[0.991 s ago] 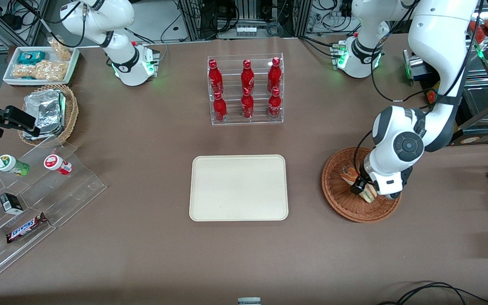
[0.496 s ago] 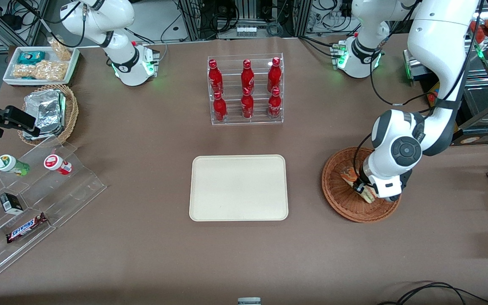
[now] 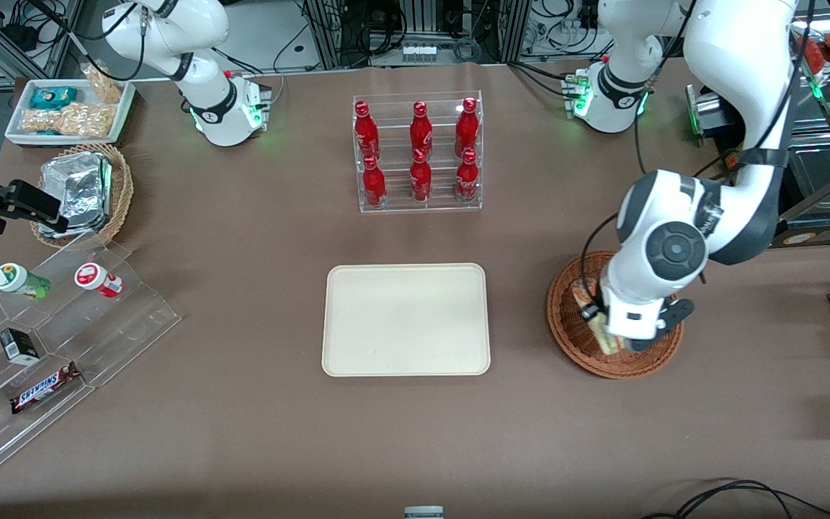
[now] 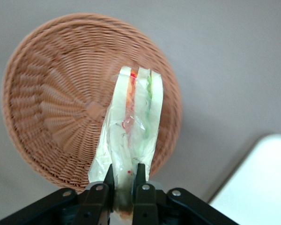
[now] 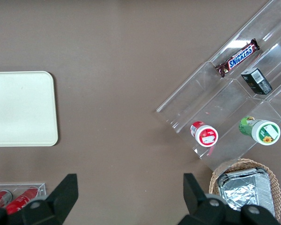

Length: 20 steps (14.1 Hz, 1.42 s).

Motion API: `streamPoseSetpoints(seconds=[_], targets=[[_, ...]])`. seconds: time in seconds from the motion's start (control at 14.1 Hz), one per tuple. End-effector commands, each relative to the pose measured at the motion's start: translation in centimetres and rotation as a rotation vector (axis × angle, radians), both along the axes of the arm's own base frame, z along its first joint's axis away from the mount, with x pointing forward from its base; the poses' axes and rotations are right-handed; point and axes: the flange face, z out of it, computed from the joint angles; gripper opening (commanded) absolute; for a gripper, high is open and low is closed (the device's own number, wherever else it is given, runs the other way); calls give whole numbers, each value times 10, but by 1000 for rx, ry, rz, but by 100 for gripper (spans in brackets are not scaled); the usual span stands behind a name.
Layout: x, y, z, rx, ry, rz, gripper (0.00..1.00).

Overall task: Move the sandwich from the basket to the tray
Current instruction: 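Close the left gripper on the sandwich and lift it from the basket, then carry the sandwich over the cream tray and lower it onto the tray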

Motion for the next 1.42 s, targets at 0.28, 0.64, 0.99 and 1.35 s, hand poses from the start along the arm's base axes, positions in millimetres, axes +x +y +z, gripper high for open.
streamPoseSetpoints(seconds=[0.28, 0.64, 0.99, 1.35], targets=[[-4, -177, -12, -165, -5, -252, 0], [-32, -301, -54, -222, -70, -216, 0], [-52, -337, -99, -163, -174, -245, 0], [-59, -342, -113, -215, -194, -206, 99]])
